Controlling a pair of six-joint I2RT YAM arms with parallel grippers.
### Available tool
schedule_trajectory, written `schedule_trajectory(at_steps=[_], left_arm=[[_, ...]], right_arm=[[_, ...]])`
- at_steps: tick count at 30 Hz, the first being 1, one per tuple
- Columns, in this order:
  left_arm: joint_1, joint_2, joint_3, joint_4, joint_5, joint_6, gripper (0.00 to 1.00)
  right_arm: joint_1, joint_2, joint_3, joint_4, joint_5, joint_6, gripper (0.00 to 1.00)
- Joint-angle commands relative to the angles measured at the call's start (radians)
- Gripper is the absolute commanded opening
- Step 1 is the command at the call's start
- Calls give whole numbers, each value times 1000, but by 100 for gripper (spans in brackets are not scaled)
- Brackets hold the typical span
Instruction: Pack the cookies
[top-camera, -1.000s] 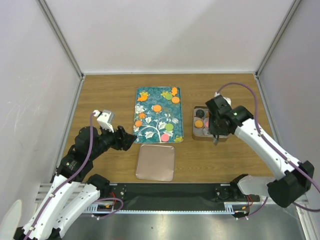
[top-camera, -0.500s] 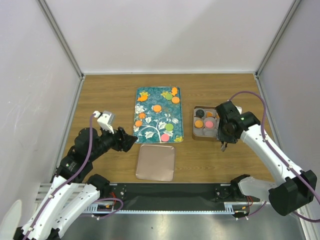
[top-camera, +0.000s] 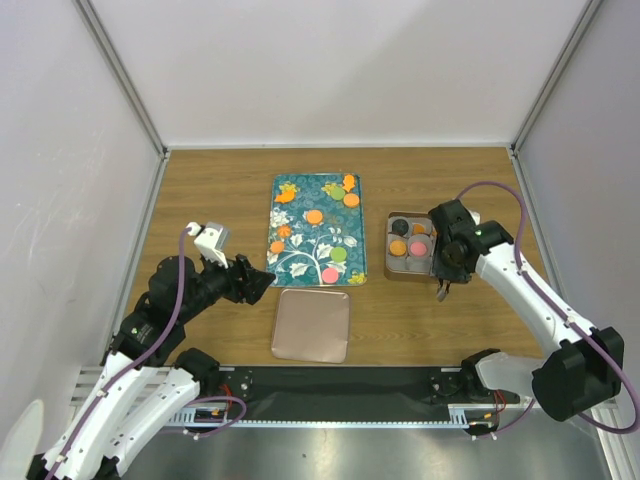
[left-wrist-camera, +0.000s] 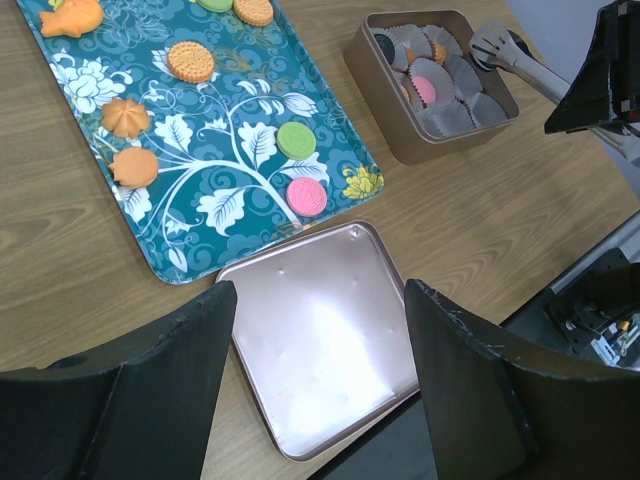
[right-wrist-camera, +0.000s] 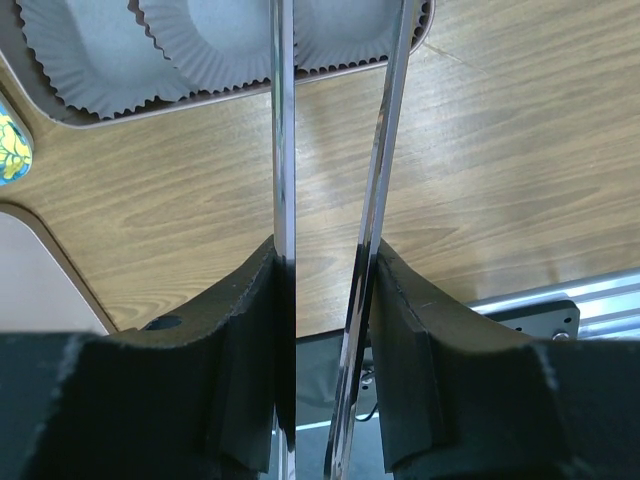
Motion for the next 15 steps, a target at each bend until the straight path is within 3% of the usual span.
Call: schedule_trajectory(at_steps=[1, 15], left_arm=[[-9, -8, -1, 28, -4, 3, 75], [-12, -4, -1, 28, -4, 3, 74]], right_arm=[[-3, -1, 10, 30, -33, -19, 34], [0, -45, 10, 19, -41, -16, 33]])
